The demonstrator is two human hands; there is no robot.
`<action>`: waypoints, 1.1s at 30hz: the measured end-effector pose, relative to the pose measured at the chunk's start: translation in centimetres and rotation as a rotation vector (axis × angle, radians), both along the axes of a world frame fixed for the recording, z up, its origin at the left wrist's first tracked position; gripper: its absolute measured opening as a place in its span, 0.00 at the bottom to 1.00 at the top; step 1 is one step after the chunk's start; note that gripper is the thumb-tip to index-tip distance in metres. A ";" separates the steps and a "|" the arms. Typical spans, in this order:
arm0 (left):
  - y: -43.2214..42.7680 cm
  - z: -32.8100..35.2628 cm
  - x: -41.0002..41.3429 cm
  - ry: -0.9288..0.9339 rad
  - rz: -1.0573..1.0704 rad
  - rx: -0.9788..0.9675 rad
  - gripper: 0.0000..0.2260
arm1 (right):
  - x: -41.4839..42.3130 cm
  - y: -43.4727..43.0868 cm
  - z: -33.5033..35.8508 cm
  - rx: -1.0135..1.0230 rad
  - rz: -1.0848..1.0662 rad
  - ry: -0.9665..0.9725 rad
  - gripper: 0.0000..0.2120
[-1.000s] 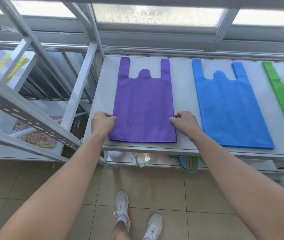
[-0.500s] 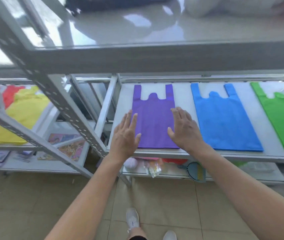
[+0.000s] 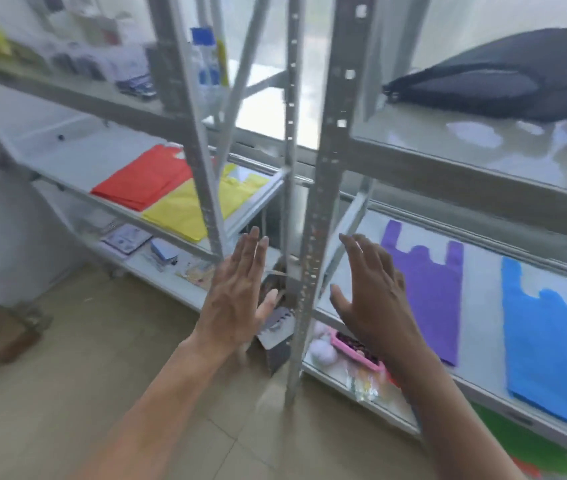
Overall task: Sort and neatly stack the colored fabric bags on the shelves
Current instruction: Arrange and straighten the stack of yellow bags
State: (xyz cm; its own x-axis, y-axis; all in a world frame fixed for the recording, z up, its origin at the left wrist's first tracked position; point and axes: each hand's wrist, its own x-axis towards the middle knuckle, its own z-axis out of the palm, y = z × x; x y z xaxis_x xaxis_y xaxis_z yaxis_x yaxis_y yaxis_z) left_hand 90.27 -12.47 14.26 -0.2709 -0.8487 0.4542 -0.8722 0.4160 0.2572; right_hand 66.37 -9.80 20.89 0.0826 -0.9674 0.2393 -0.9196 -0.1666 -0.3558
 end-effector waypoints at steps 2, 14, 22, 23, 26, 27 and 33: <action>0.0 0.1 4.6 0.020 0.067 -0.012 0.42 | 4.6 -1.1 -0.2 0.014 0.052 -0.004 0.39; -5.3 0.1 27.4 0.020 0.149 0.145 0.38 | 28.2 -8.7 0.0 0.100 0.094 0.033 0.41; -16.8 -2.8 32.9 0.015 0.089 0.227 0.37 | 36.4 -18.8 -4.1 0.163 0.098 0.036 0.41; -18.5 -3.3 33.4 0.018 0.086 0.237 0.36 | 37.3 -20.3 -4.8 0.171 0.097 0.033 0.40; -23.1 -4.9 34.9 0.019 0.078 0.278 0.36 | 39.9 -24.7 -6.7 0.232 0.103 0.028 0.40; -24.5 -5.4 35.4 0.019 0.071 0.285 0.36 | 40.7 -26.1 -7.4 0.250 0.102 0.026 0.40; -33.8 -6.8 37.9 0.027 -0.027 0.341 0.33 | 43.0 -33.5 -9.5 0.314 0.006 0.023 0.40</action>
State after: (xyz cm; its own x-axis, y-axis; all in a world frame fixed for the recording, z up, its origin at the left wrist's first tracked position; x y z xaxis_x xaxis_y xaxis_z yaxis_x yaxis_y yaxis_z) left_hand 128.20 -46.25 7.49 -0.2870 -0.9457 0.1524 -0.8530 0.3247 0.4086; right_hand 109.38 -43.25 11.43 0.0900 -0.9933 -0.0728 -0.9273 -0.0570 -0.3699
